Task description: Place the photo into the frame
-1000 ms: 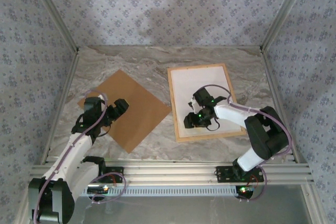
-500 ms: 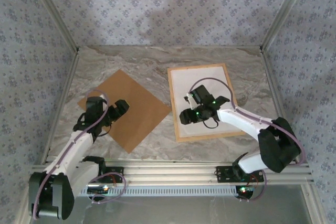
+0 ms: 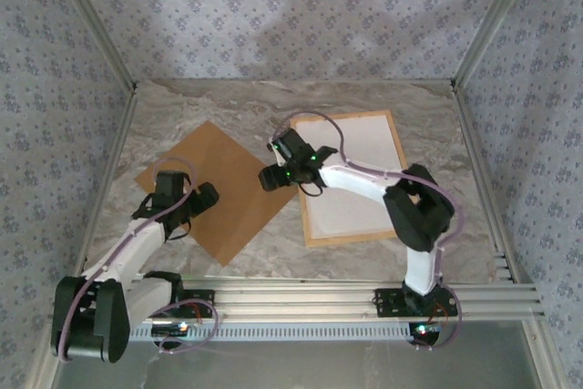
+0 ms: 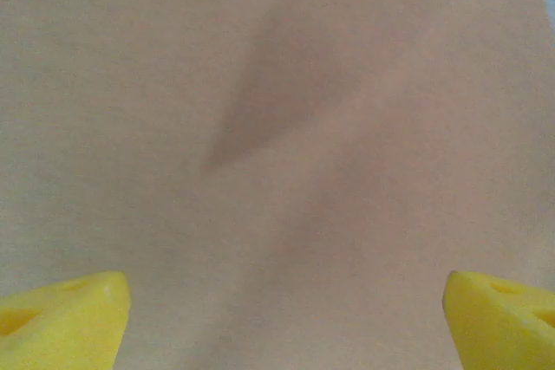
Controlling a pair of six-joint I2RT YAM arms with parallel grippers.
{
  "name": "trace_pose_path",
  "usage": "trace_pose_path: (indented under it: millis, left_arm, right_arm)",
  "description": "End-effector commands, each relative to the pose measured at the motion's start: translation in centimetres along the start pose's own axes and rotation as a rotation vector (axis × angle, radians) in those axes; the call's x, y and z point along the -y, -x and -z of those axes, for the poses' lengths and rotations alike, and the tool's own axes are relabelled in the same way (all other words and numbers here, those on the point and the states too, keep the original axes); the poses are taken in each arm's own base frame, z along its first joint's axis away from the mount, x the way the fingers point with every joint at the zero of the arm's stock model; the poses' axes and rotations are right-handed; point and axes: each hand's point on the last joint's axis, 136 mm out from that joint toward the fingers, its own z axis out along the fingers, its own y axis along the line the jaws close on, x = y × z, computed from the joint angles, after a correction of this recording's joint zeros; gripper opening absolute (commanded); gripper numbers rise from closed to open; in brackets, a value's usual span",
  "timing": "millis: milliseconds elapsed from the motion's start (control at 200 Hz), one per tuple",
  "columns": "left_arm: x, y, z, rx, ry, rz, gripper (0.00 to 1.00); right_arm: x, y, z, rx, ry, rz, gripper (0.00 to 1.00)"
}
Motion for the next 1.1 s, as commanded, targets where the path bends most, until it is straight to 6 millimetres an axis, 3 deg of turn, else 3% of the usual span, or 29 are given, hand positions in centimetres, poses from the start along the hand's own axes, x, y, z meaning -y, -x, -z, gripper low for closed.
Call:
trace_pose_path:
  millis: [0,235,505,635,820,990,1095]
  left_arm:
    - [-2.2,1.5,0.6,0.039,0.09,0.02,0.94]
    - [-5.3,3.4,0.7,0.097,0.177,0.123,0.98]
    - [-5.3,2.9,-1.5,0.034,0.174,0.149,0.99]
    - [-4.2,2.2,-2.6,-0.023,0.11,0.157,0.97]
    - [-1.4,1.4,-3.9,-0.098,-0.048,0.167,0.91]
    - [0.1,2.4,-4.4,-0.09,-0.099,0.157,0.89]
    - [0.5,3.0,-4.8,-0.088,-0.105,0.159,0.88]
  right_arm:
    - [0.9,0.3,-2.2,-0.054,-0.061,-0.007,0.78]
    - [0.9,1.3,-5.9,-0.104,-0.05,-0.024,0.79]
    - [0.6,-0.7,-7.7,-0.212,-0.006,-0.054,0.78]
    - [-0.3,-2.0,-6.8,-0.257,0.049,-0.06,0.76]
    - [-2.6,-3.2,-4.0,-0.256,0.209,-0.124,0.7]
    - [-4.2,-3.5,-1.4,-0.198,0.321,-0.231,0.67]
    - [-3.8,-3.1,-1.1,-0.157,0.308,-0.274,0.66]
